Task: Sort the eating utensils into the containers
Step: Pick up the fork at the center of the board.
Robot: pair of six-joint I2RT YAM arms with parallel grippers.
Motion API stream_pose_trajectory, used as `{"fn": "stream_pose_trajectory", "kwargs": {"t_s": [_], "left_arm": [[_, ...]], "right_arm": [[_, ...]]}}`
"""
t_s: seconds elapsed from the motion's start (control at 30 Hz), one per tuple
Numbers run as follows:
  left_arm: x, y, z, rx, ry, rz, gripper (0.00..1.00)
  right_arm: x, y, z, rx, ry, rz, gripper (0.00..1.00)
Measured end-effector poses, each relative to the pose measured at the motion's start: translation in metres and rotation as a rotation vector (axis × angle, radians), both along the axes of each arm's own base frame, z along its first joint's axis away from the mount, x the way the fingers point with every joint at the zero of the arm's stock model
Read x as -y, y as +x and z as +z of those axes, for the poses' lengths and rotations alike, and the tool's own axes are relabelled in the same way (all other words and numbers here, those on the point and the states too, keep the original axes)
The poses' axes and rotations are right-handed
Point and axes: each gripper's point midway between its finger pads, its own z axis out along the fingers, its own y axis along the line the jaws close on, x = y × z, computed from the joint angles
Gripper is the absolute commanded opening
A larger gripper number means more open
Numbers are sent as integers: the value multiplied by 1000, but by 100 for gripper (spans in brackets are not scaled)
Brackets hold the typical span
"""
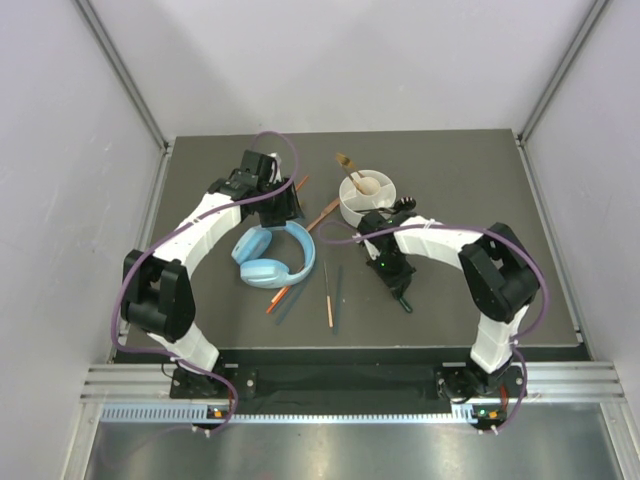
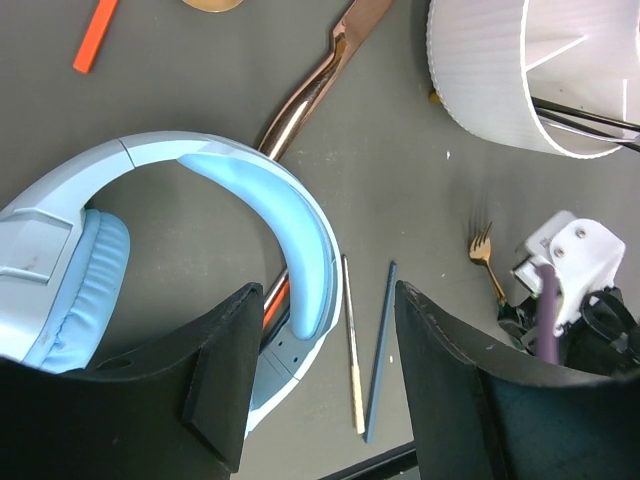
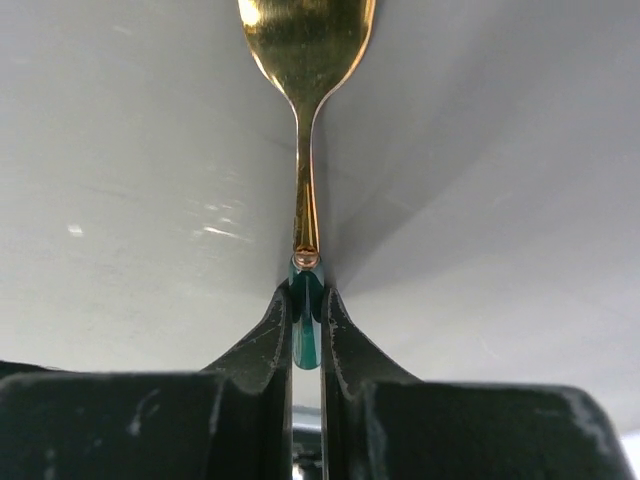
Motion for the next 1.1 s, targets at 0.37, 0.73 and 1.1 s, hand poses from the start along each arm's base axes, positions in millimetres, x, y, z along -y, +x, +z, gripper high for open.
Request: {"fn": "stream_pose_trajectory", "kwargs": {"t_s": [0.37, 0.73, 1.1], "left_arm": [[-7, 1, -3, -6, 5, 17, 60], [-35, 11, -8, -12, 22, 94, 60], [-42, 12, -11, -20, 24, 110, 60]], "right_arm": [[-48, 37, 51, 204, 269, 31, 0], [-65, 80, 118, 434, 381, 35, 0], [-52, 215, 238, 821, 447, -86, 0]]}}
